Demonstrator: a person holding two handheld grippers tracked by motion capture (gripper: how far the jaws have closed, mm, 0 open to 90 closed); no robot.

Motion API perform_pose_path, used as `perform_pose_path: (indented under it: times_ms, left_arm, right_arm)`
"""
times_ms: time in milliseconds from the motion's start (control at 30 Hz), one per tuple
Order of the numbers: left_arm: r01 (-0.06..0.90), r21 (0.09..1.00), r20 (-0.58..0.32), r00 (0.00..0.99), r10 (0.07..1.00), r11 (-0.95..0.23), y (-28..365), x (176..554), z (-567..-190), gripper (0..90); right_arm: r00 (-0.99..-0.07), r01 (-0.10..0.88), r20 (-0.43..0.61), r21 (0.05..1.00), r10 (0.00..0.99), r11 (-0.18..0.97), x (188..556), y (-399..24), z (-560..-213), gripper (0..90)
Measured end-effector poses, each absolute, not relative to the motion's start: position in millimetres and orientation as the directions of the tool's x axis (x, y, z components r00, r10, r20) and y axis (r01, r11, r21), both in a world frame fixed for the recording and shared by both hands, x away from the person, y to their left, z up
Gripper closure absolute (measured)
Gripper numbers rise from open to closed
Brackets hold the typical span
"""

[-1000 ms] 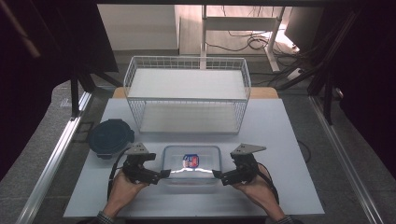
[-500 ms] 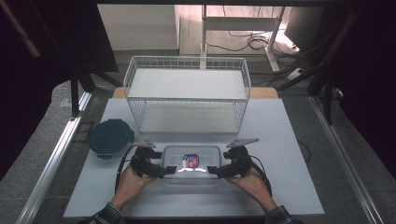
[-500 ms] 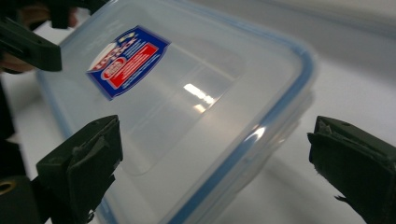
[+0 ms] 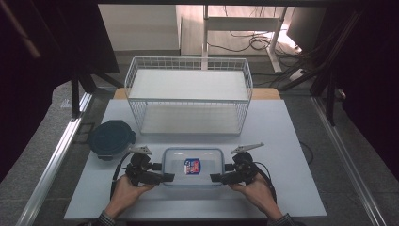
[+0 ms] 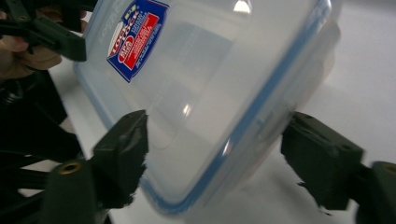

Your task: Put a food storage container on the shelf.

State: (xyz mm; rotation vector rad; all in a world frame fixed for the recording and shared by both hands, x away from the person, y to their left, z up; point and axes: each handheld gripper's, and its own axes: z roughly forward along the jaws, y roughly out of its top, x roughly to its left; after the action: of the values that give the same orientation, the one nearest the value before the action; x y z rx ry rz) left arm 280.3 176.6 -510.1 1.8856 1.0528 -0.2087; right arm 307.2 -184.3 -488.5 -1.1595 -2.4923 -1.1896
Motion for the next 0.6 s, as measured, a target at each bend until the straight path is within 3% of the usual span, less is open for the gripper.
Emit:
perform_pose_path:
  times_ms: [33, 67, 100, 333, 600]
  left_arm:
    - [0.737, 0.653, -0.543, 0.617, 0.570, -0.175, 179.2, 279.6, -510.6, 37.6]
    - [0.731, 0.664, -0.554, 0.621, 0.555, -0.156, 182.8, 278.7, -510.9, 37.6]
    - [0.723, 0.674, -0.554, 0.629, 0.546, -0.149, 184.3, 277.8, -510.0, 42.9]
    - [0.707, 0.693, -0.540, 0.638, 0.550, -0.141, 184.2, 275.5, -508.4, 47.2]
    - [0.734, 0.671, -0.592, 0.615, 0.521, -0.104, 189.9, 273.4, -512.7, 50.2]
  right_arm:
    - [-0.695, 0.690, 0.422, 0.618, 0.582, 0.377, 303.3, -190.1, -484.4, 37.6]
    - [-0.695, 0.690, 0.422, 0.618, 0.582, 0.377, 303.3, -190.1, -484.4, 37.6]
    - [-0.695, 0.679, 0.426, 0.653, 0.580, 0.334, 300.5, -199.0, -478.4, 47.6]
    - [-0.662, 0.707, 0.467, 0.648, 0.586, 0.283, 301.1, -205.0, -475.4, 52.7]
    - [-0.621, 0.758, 0.547, 0.601, 0.562, 0.253, 303.7, -206.9, -487.3, 49.9]
